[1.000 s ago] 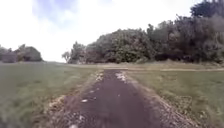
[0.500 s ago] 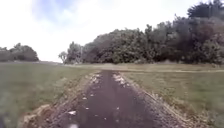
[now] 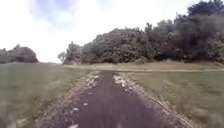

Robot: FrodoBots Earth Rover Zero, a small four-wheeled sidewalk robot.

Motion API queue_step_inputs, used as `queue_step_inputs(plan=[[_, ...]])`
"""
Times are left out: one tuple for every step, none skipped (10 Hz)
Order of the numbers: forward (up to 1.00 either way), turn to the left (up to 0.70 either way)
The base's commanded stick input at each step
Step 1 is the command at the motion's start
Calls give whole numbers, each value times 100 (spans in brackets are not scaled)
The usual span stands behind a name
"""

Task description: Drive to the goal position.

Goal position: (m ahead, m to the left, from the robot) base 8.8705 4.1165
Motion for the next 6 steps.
queue_step_inputs(plan=[[85, 0], [85, 0], [85, 0], [85, 0], [85, 0], [85, 0]])
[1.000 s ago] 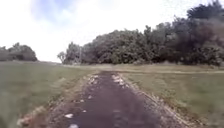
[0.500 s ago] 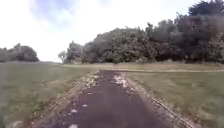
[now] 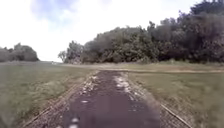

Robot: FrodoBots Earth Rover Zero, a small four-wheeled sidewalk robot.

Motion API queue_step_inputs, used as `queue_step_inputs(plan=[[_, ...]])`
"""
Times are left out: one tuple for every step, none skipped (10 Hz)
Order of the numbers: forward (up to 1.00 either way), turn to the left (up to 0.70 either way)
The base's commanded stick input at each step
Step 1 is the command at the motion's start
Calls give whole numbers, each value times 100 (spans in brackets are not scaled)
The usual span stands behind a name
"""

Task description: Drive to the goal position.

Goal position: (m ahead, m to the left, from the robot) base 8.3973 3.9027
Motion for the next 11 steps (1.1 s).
queue_step_inputs(plan=[[85, 0], [85, 0], [85, 0], [85, 0], [85, 0], [85, 0], [85, 0], [85, 0], [85, 0], [85, 0], [85, 0]])
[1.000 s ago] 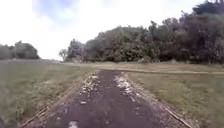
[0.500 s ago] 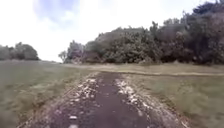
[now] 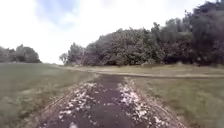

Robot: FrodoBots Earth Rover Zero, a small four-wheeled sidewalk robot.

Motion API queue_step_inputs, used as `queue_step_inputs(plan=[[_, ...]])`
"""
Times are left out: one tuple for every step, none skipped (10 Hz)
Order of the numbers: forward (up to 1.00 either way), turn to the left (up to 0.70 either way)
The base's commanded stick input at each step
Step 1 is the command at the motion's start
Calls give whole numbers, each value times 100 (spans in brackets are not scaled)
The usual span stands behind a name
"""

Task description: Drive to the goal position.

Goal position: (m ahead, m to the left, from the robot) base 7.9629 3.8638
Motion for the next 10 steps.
queue_step_inputs(plan=[[85, 0], [85, 0], [85, 0], [85, 0], [85, 0], [85, 0], [85, 0], [85, 0], [85, 0], [85, -13]])
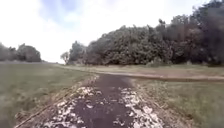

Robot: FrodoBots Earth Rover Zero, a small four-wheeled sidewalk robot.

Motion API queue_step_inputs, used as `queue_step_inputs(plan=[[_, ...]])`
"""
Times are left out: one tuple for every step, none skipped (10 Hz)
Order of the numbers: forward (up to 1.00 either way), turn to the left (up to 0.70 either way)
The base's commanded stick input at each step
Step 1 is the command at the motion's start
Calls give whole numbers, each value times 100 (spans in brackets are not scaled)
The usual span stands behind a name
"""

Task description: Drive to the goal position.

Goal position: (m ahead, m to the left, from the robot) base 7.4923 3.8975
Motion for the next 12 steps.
queue_step_inputs(plan=[[85, -32], [85, -33], [85, -23], [85, -3], [85, 0], [85, 0], [85, 0], [85, 0], [85, 0], [85, 0], [85, 0], [85, 0]])
